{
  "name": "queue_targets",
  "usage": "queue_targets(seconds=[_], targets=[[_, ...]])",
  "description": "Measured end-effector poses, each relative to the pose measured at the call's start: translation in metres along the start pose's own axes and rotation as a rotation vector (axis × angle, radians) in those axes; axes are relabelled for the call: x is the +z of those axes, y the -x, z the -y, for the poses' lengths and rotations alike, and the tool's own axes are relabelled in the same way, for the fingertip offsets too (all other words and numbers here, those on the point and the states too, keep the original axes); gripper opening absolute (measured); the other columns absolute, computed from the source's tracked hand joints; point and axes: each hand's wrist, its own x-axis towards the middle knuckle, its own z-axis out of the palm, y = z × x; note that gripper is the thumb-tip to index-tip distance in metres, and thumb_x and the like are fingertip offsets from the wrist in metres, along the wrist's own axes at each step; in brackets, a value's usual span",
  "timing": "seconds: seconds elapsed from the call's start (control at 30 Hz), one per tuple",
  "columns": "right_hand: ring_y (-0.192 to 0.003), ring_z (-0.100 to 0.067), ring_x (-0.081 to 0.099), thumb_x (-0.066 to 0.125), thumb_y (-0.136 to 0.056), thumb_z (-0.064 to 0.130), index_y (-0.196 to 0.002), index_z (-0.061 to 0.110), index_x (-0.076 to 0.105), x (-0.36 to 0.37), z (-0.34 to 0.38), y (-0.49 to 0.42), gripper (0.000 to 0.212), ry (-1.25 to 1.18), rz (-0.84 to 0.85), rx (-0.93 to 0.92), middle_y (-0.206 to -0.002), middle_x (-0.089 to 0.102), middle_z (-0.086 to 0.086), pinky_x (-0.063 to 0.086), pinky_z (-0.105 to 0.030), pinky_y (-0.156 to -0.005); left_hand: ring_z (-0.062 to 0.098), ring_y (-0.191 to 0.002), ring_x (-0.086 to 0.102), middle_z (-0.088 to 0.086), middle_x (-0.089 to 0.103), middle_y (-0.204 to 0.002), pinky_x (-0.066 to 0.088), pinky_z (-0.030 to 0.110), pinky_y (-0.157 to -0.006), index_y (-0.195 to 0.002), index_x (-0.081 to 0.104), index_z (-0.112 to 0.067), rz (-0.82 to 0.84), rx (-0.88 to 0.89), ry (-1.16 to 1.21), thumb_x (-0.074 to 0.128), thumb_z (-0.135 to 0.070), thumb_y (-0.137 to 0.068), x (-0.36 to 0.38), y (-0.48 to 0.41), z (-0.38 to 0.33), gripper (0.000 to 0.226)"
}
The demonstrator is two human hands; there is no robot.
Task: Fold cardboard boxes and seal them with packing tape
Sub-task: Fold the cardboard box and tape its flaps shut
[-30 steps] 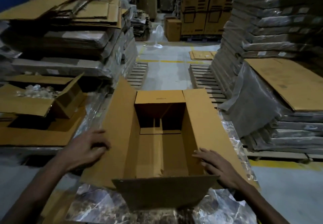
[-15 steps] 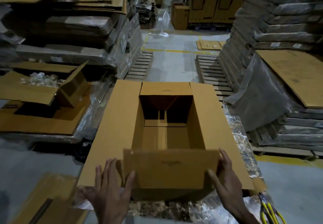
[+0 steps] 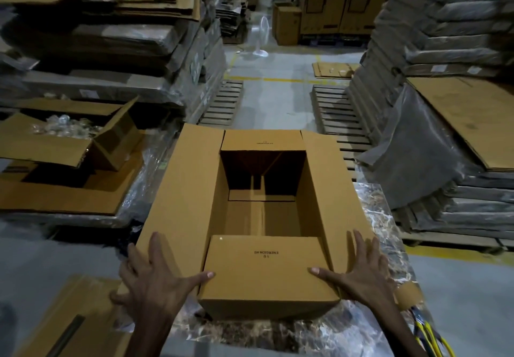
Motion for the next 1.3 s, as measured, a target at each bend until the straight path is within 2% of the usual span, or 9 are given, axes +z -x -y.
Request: queue_targets(seconds=[0.17, 0.27, 0.33, 0.43, 0.63, 0.8, 0.97, 1.17, 1.3], targets=[[-0.149, -0.047, 0.023, 0.073, -0.044, 0.094, -0.158, 0.042, -0.007, -0.032, 0.008, 0.012, 0.149, 0.049, -0.292, 0.005, -0.172, 0.001, -0.007, 0.033, -0.067, -0.113, 0.038, -0.144, 0.025, 0.018, -0.002, -0.163, 0.038, 0.061, -0.110, -0.156, -0.026, -0.038, -0.196, 0.121, -0.344, 0.076, -0.088, -0.053, -0.026, 0.030, -0.031, 0.153], [-0.132, -0.040, 0.046, 0.085, -0.056, 0.075, -0.156, 0.044, 0.007, -0.056, 0.015, 0.032, 0.130, 0.047, -0.414, -0.168, -0.155, 0.046, -0.006, 0.049, -0.055, -0.098, 0.036, -0.144, 0.030, 0.022, -0.003, -0.166, 0.040, 0.049, -0.111, -0.148, -0.045, -0.033, -0.250, 0.327, -0.446, 0.070, -0.075, -0.077, -0.031, 0.058, -0.050, 0.142], [-0.124, -0.035, 0.055, 0.087, -0.065, 0.065, -0.155, 0.044, 0.013, -0.072, 0.030, 0.049, 0.119, -0.035, -0.404, -0.303, -0.145, 0.056, -0.003, 0.052, -0.050, -0.092, 0.033, -0.149, 0.029, 0.018, -0.006, -0.170, 0.037, 0.046, -0.117, -0.146, -0.048, -0.034, -0.215, 0.477, -0.387, 0.067, -0.070, -0.085, -0.033, 0.078, -0.065, 0.135], [-0.132, -0.030, 0.056, 0.076, -0.072, 0.072, -0.155, 0.054, 0.005, -0.081, 0.059, 0.072, 0.112, -0.083, -0.237, -0.475, -0.156, 0.048, 0.006, 0.050, -0.051, -0.103, 0.027, -0.157, 0.021, 0.002, -0.009, -0.173, 0.031, 0.047, -0.123, -0.146, -0.046, -0.042, -0.078, 0.626, -0.144, 0.057, -0.077, -0.087, -0.027, 0.101, -0.085, 0.123], [-0.155, -0.004, 0.014, 0.021, -0.088, 0.090, -0.154, 0.062, 0.001, -0.009, 0.079, 0.049, 0.075, -0.213, 0.116, -0.681, -0.165, 0.006, 0.031, 0.018, -0.045, -0.126, 0.018, -0.156, 0.025, -0.016, 0.014, -0.171, 0.016, 0.051, -0.128, -0.147, -0.021, -0.062, 0.333, 0.495, 0.506, 0.022, -0.076, -0.098, 0.018, 0.079, -0.086, 0.067], [-0.156, -0.013, -0.020, 0.007, -0.102, 0.073, -0.158, 0.055, -0.005, 0.054, 0.069, 0.020, 0.061, 0.298, -0.054, -0.705, -0.165, -0.020, 0.026, -0.009, -0.060, -0.125, 0.004, -0.157, -0.016, -0.025, -0.009, -0.170, -0.009, 0.045, -0.128, -0.164, -0.010, -0.041, 0.142, 0.712, -0.038, -0.014, -0.062, -0.093, 0.066, 0.059, -0.081, 0.074], [-0.159, -0.021, -0.002, 0.010, -0.103, 0.072, -0.161, 0.049, 0.010, 0.073, 0.065, 0.013, 0.062, 0.379, -0.209, -0.738, -0.170, 0.001, 0.016, -0.006, -0.059, -0.121, 0.002, -0.158, -0.004, -0.031, -0.004, -0.163, -0.012, 0.032, -0.125, -0.158, 0.005, -0.048, 0.107, 0.725, 0.057, 0.028, -0.037, -0.113, 0.070, 0.048, -0.075, 0.053], [-0.159, -0.022, 0.012, 0.010, -0.094, 0.083, -0.159, 0.054, 0.015, 0.056, 0.065, 0.005, 0.071, 0.426, -0.193, -0.728, -0.171, 0.007, 0.015, 0.018, -0.059, -0.120, 0.014, -0.157, -0.023, -0.018, -0.024, -0.167, -0.013, 0.064, -0.122, -0.160, 0.001, -0.056, 0.147, 0.723, -0.147, 0.012, -0.085, -0.095, 0.070, 0.031, -0.073, 0.071], [-0.158, -0.035, -0.001, 0.031, -0.058, 0.110, -0.158, 0.055, 0.000, 0.046, 0.068, -0.005, 0.119, 0.193, -0.094, -0.397, -0.171, -0.019, 0.008, 0.025, -0.072, -0.117, 0.026, -0.159, -0.019, -0.010, -0.032, -0.167, 0.008, 0.074, -0.119, -0.156, -0.005, -0.060, 0.200, 0.544, -0.076, 0.031, -0.110, -0.059, 0.055, -0.003, -0.070, 0.116]])
